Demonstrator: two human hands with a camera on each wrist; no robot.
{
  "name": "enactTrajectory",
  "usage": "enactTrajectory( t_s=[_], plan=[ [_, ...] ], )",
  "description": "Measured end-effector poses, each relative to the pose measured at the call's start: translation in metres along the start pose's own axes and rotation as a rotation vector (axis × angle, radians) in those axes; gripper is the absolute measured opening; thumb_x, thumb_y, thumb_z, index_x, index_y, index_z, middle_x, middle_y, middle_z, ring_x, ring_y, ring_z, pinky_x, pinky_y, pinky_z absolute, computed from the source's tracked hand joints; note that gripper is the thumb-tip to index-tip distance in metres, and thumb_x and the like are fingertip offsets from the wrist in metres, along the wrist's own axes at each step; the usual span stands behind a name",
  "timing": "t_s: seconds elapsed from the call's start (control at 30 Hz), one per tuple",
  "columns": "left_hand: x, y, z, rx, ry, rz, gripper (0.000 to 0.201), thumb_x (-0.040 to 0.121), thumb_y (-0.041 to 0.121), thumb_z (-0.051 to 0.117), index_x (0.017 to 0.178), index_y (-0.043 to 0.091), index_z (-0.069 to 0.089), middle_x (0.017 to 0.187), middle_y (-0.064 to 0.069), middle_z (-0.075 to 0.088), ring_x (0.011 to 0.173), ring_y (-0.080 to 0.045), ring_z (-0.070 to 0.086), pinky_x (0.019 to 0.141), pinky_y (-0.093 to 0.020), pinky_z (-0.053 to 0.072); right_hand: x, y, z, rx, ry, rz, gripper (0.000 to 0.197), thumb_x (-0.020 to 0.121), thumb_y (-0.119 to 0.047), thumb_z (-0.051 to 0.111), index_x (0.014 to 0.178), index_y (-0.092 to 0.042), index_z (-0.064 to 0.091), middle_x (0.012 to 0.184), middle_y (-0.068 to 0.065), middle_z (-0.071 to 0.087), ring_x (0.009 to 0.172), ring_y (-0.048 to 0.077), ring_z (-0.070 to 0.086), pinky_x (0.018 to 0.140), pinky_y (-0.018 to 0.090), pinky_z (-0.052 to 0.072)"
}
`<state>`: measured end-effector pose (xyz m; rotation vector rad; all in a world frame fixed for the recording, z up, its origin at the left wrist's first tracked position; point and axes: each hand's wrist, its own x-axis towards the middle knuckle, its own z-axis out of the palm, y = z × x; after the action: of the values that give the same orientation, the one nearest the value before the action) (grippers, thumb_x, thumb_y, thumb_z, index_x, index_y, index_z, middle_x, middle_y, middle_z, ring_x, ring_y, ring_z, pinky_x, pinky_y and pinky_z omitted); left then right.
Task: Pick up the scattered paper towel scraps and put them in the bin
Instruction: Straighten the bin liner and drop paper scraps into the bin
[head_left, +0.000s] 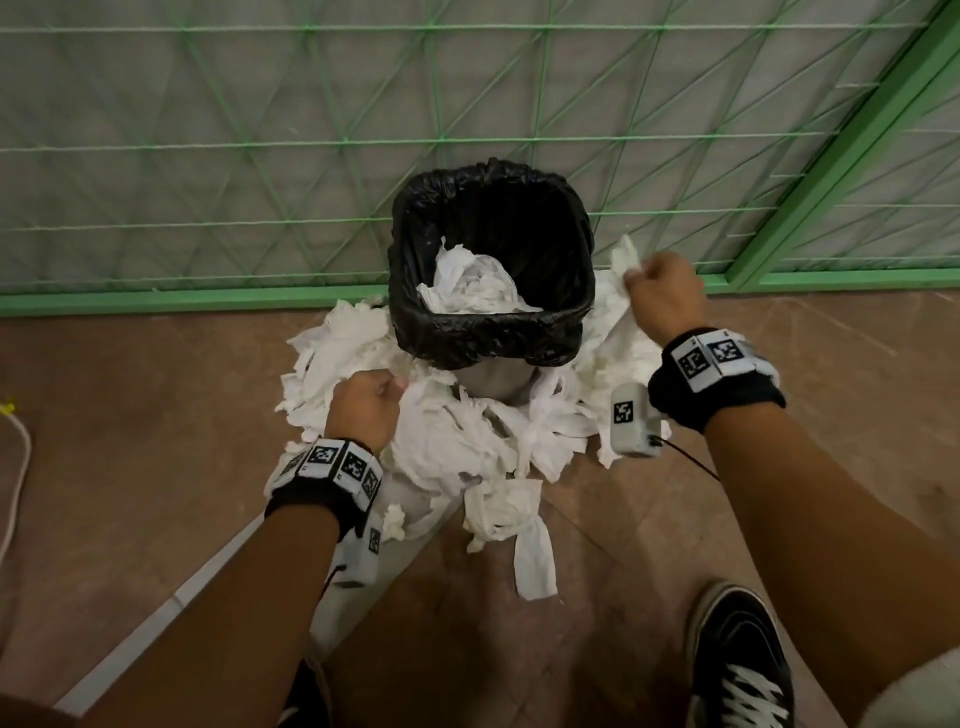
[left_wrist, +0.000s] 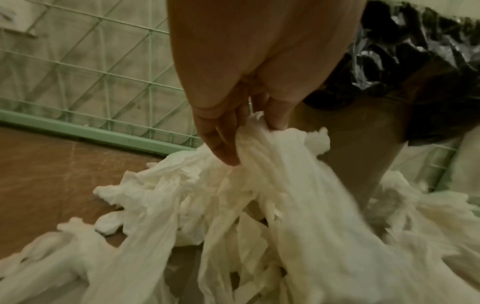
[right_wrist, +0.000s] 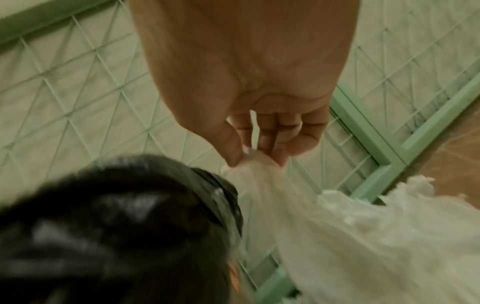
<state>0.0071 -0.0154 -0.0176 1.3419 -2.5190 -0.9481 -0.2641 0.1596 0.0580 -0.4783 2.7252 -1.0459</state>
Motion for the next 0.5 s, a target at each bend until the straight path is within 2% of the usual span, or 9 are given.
enactTrajectory(
  t_s=[0.03, 0.1, 0.13, 0.17, 0.23, 0.3, 0.37, 0.43, 0.5],
  plan=[
    [-0.001, 0.000, -0.002, 0.037, 0.014, -0.015, 0.040, 0.096, 0.033, 0.048, 0.063, 0.010, 0.051, 0.075, -0.020, 0.062, 0.088, -0.041, 0.061, 0.077, -0.040, 0.048, 0.003, -0.007, -0.007, 0.049, -0.001, -0.001, 0.019, 0.090, -0.028, 0.044, 0.092, -0.010, 0.051, 0.105, 0.021, 0.067, 0.100, 0.037, 0.061, 0.085, 0.042, 0.050],
    [-0.005, 0.002, -0.005, 0.146, 0.016, -0.048, 0.041, 0.098, 0.035, 0.043, 0.083, 0.004, 0.065, 0.091, -0.024, 0.068, 0.095, -0.042, 0.062, 0.081, -0.043, 0.051, 0.009, -0.023, -0.021, 0.122, 0.021, -0.061, 0.009, 0.089, -0.025, 0.036, 0.093, -0.017, 0.039, 0.105, 0.022, 0.066, 0.093, 0.037, 0.064, 0.077, 0.047, 0.054],
    [-0.006, 0.003, -0.005, 0.201, 0.011, -0.052, 0.040, 0.098, 0.034, 0.041, 0.092, 0.003, 0.068, 0.098, -0.025, 0.068, 0.098, -0.042, 0.062, 0.083, -0.044, 0.052, 0.013, -0.030, -0.029, 0.143, 0.040, -0.111, 0.008, 0.089, -0.019, 0.036, 0.096, -0.019, 0.039, 0.105, 0.020, 0.064, 0.088, 0.034, 0.064, 0.069, 0.040, 0.054],
    [-0.008, 0.005, -0.007, 0.231, 0.018, -0.058, 0.037, 0.099, 0.030, 0.041, 0.099, 0.004, 0.068, 0.102, -0.025, 0.068, 0.100, -0.042, 0.062, 0.084, -0.044, 0.051, 0.015, -0.042, -0.038, 0.142, 0.074, -0.157, 0.015, 0.089, -0.012, 0.036, 0.101, -0.018, 0.043, 0.103, 0.014, 0.061, 0.085, 0.028, 0.061, 0.063, 0.032, 0.047],
    [-0.009, 0.011, -0.013, 0.221, 0.060, -0.074, 0.025, 0.095, 0.015, 0.043, 0.107, 0.006, 0.063, 0.106, -0.025, 0.065, 0.100, -0.042, 0.061, 0.081, -0.043, 0.049, 0.020, -0.068, -0.057, 0.206, 0.169, -0.251, 0.021, 0.090, -0.005, 0.034, 0.101, -0.014, 0.050, 0.090, 0.001, 0.051, 0.075, 0.017, 0.047, 0.062, 0.025, 0.031],
    [-0.007, 0.015, -0.019, 0.154, 0.116, -0.113, 0.025, 0.087, 0.000, 0.041, 0.107, 0.006, 0.055, 0.104, -0.023, 0.063, 0.096, -0.042, 0.060, 0.077, -0.043, 0.048, 0.022, -0.097, -0.070, 0.447, 0.177, -0.328, 0.017, 0.086, -0.012, 0.034, 0.079, -0.022, 0.046, 0.074, -0.006, 0.041, 0.064, 0.010, 0.039, 0.061, 0.028, 0.032],
    [-0.003, 0.018, -0.027, 0.031, 0.150, -0.180, 0.026, 0.084, -0.004, 0.039, 0.104, 0.007, 0.051, 0.102, -0.022, 0.062, 0.093, -0.040, 0.059, 0.076, -0.042, 0.047, 0.018, -0.119, -0.073, 0.645, 0.229, -0.423, 0.020, 0.081, -0.012, 0.035, 0.066, -0.025, 0.036, 0.067, -0.006, 0.033, 0.061, 0.009, 0.034, 0.062, 0.029, 0.031],
    [0.001, 0.026, -0.036, -0.110, 0.155, -0.211, 0.030, 0.082, -0.007, 0.037, 0.101, 0.010, 0.052, 0.097, -0.017, 0.061, 0.087, -0.036, 0.059, 0.071, -0.037, 0.044, 0.003, -0.141, -0.067, 0.654, 0.294, -0.509, 0.023, 0.079, -0.005, 0.033, 0.066, -0.024, 0.030, 0.065, -0.008, 0.027, 0.057, 0.003, 0.030, 0.062, 0.025, 0.028],
    [0.008, 0.038, -0.050, -0.219, 0.137, -0.206, 0.034, 0.082, -0.009, 0.036, 0.092, 0.014, 0.059, 0.101, -0.019, 0.065, 0.088, -0.038, 0.061, 0.069, -0.038, 0.045, -0.009, -0.152, -0.047, 0.516, 0.260, -0.554, 0.021, 0.081, -0.008, 0.033, 0.072, -0.026, 0.034, 0.067, -0.010, 0.034, 0.059, -0.003, 0.038, 0.061, 0.022, 0.033]
  ],
)
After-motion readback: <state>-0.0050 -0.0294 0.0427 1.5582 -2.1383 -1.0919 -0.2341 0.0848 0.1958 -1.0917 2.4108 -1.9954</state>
